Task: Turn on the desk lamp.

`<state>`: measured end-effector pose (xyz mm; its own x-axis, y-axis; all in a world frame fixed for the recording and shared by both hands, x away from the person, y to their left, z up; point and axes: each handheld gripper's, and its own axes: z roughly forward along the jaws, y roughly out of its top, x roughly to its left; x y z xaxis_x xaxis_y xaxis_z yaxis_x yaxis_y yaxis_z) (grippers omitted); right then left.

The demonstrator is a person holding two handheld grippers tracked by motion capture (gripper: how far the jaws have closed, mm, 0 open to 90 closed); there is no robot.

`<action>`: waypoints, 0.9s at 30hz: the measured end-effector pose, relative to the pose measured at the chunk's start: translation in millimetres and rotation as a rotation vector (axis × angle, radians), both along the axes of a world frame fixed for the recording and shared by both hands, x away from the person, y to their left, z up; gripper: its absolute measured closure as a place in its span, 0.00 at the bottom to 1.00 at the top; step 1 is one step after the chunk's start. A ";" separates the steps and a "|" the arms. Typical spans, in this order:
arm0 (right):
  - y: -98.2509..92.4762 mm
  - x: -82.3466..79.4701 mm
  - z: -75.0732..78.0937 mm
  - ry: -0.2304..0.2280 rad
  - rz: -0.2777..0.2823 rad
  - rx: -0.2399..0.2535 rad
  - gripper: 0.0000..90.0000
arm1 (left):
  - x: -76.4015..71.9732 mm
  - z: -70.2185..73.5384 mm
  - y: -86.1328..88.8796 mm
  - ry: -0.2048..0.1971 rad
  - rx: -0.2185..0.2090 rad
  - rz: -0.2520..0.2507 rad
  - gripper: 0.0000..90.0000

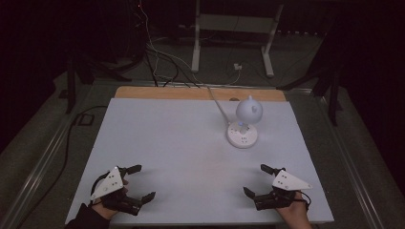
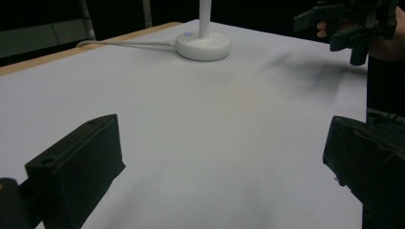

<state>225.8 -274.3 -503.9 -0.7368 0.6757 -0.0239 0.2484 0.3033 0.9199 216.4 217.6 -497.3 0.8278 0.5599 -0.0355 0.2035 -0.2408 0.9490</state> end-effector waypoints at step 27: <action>6.9 -2.4 2.1 0.044 0.040 -0.036 0.00 | -1.7 1.9 0.8 -0.011 0.001 -0.010 0.00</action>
<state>223.4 -267.3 -501.8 -0.7642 0.6448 -0.0147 0.2755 0.3470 0.8965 214.7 218.4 -495.4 0.8339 0.5513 -0.0263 0.1909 -0.2434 0.9509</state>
